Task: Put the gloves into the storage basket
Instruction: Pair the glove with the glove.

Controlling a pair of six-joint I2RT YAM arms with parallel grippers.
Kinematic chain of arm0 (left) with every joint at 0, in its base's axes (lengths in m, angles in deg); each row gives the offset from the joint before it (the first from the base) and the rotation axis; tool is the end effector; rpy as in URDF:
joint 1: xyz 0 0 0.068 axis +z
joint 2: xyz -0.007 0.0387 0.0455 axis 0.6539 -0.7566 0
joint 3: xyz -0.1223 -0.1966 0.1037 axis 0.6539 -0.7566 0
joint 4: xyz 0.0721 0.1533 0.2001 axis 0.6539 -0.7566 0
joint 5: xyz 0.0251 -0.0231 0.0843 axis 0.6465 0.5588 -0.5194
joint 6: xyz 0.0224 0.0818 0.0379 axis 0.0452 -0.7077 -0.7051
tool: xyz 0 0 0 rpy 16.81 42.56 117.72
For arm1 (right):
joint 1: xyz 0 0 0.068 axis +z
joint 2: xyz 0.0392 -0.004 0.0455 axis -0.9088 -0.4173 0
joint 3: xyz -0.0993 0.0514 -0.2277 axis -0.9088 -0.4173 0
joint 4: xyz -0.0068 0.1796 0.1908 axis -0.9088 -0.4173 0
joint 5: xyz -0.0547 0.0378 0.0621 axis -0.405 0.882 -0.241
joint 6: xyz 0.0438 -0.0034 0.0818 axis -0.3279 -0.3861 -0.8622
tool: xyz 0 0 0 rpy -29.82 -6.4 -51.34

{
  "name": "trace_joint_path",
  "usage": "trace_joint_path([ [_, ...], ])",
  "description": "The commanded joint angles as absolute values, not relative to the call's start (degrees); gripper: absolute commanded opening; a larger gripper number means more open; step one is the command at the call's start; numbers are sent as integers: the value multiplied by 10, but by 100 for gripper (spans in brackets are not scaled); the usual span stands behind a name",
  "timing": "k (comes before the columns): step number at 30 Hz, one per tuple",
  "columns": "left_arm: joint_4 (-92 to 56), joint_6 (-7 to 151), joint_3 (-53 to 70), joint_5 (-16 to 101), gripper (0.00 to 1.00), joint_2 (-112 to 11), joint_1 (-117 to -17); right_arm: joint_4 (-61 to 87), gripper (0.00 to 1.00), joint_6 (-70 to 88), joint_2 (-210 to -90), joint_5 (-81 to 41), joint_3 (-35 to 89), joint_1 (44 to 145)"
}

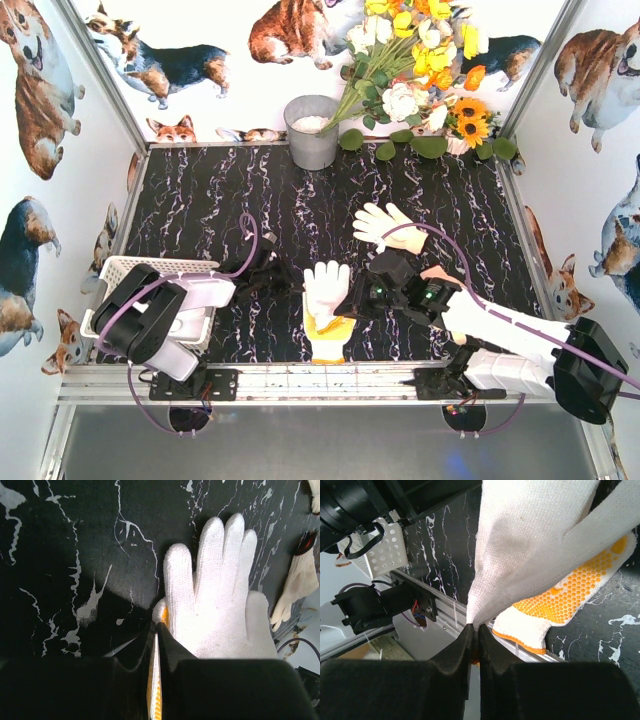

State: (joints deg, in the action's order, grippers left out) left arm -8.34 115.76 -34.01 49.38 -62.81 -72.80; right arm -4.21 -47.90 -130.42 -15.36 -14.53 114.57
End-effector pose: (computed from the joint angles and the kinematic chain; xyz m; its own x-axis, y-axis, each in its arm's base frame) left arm 0.2415 -0.1761 0.0678 -0.8945 -0.3788 -0.2374 -0.1295 0.7279 -0.6734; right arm 0.1561 0.2076 0.1569 -0.9552 0.2340 -0.1814 0.0432 0.7163 0.6964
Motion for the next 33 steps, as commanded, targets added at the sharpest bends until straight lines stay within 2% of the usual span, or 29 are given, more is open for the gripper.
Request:
trace_joint_path([
  [1,-128,1142,-355,450,0,-658,-731,-9,9,-488,-1277,-148,-131,1154],
  [8,-119,1147,-364,451,0,-659,-731,-1,9,-495,-1269,-153,-134,1166],
  [33,-133,1137,-347,456,0,-659,-731,55,9,-535,-1362,-124,-175,1207],
])
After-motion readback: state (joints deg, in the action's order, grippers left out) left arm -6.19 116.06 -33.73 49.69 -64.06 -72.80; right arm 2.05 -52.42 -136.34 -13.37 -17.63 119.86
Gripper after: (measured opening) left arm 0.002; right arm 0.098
